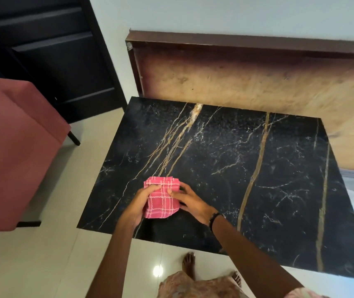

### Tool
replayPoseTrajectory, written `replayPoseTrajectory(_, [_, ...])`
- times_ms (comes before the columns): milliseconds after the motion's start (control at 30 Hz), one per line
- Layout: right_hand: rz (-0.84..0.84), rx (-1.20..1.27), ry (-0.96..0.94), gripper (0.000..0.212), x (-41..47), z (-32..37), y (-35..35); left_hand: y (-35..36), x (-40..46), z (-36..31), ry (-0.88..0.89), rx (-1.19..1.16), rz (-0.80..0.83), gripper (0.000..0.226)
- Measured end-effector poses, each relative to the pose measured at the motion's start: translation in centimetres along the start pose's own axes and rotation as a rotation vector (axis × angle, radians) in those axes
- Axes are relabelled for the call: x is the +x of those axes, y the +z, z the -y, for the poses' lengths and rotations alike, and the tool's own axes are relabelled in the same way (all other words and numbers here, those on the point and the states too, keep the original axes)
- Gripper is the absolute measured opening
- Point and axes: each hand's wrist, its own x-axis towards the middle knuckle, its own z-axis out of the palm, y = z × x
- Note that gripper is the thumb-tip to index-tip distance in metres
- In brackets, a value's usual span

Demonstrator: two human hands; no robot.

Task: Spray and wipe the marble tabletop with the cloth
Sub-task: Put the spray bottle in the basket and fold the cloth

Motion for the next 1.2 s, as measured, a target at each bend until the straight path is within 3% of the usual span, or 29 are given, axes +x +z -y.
replayPoseTrajectory(133, [0.080,0.096,0.013,0.055,-2.3,0.9,-3.5,4.1,0.1,-1.8,0.042,-0.090,0.076,0.032])
replayPoseTrajectory(367, [-0.033,0.223,-0.095,0.047,-7.1,3.0,-9.0,11.3,0.5,-3.3,0.053,-0.077,0.175,0.025])
replayPoseTrajectory(567, [-0.379,-0.060,-0.138,0.047,-10.8,5.2,-14.5,17.9,1.2,-3.0,0.126,0.038,0.206,0.037])
replayPoseTrajectory(667, [-0.443,0.044,-0.190,0.041,-12.2,4.8,-17.7,21.4,1.3,-3.0,0.128,0.032,0.244,0.031])
replayPoseTrajectory(833, [-0.523,0.226,-0.215,0.047,-15.9,4.4,-24.9,29.2,1.7,-2.9,0.178,0.201,0.322,0.043])
replayPoseTrajectory(1000, [-0.680,0.210,-0.257,0.033,-20.8,4.8,-33.5,40.7,1.5,-1.1,0.179,0.207,0.330,0.042])
replayPoseTrajectory(1200, [-0.864,0.090,-0.292,0.018,-29.3,3.8,-46.7,55.0,1.5,2.4,0.094,0.222,0.453,0.039])
